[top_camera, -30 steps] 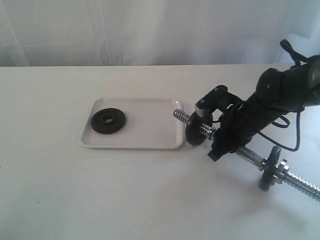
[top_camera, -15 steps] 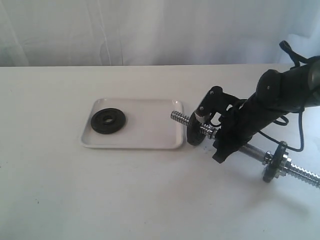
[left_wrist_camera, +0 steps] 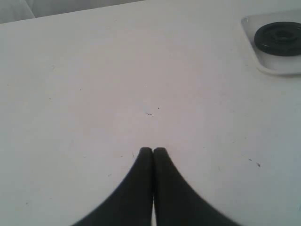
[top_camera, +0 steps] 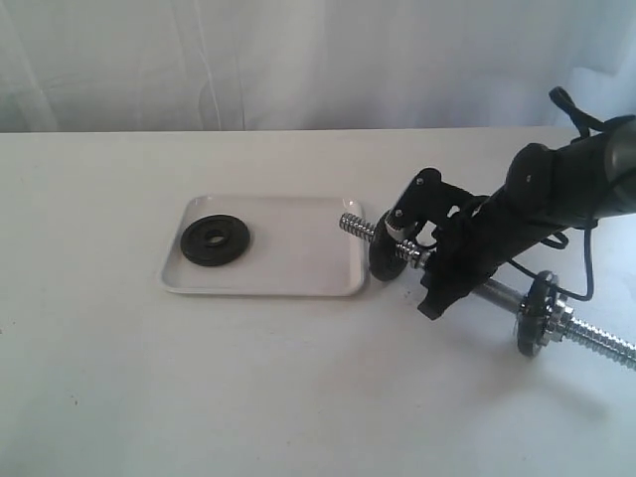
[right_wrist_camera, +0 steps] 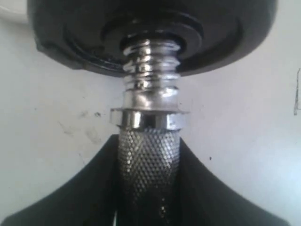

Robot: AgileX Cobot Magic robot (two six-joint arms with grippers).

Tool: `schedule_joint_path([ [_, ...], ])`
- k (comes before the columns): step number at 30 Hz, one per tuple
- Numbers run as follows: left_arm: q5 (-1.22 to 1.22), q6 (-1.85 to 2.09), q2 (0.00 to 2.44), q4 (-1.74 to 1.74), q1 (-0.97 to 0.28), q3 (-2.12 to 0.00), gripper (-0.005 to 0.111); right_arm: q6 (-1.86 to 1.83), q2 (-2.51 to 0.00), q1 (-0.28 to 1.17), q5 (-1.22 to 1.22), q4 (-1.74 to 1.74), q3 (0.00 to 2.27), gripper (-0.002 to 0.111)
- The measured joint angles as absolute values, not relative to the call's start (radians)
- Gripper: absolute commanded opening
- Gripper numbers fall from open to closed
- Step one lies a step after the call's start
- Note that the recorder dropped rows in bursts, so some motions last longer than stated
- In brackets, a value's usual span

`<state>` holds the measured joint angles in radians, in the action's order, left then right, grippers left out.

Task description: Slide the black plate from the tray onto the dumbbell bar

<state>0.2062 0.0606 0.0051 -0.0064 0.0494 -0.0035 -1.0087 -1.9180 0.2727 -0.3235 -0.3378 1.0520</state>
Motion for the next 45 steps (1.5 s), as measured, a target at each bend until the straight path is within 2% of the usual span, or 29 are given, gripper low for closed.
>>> schedule_joint_path([
  [4, 0.206, 0.061, 0.005, -0.006, 0.049, -0.003, 0.0, -1.009, -1.934, 0.273, -0.331, -0.336, 1.05, 0.037],
  [20, 0.206, 0.061, 0.005, -0.006, 0.049, -0.003, 0.0, -1.009, -1.944, 0.273, -0.278, -0.374, 1.05, 0.036],
  [23, 0.206, 0.061, 0.005, -0.006, 0.049, -0.003, 0.0, -1.015, -1.944, 0.286, -0.267, -0.381, 1.05, 0.029],
  [27, 0.206, 0.061, 0.005, -0.006, 0.049, -0.003, 0.0, -1.038, -1.946, 0.3, -0.25, -0.379, 1.048, 0.001],
  [40, 0.206, 0.061, 0.005, -0.006, 0.049, -0.003, 0.0, -1.057, -1.94, 0.299, -0.259, -0.381, 1.048, 0.0],
  [45, 0.206, 0.061, 0.005, -0.006, 0.049, -0.003, 0.0, -1.122, -1.918, 0.28, -0.334, -0.431, 1.041, 0.0],
])
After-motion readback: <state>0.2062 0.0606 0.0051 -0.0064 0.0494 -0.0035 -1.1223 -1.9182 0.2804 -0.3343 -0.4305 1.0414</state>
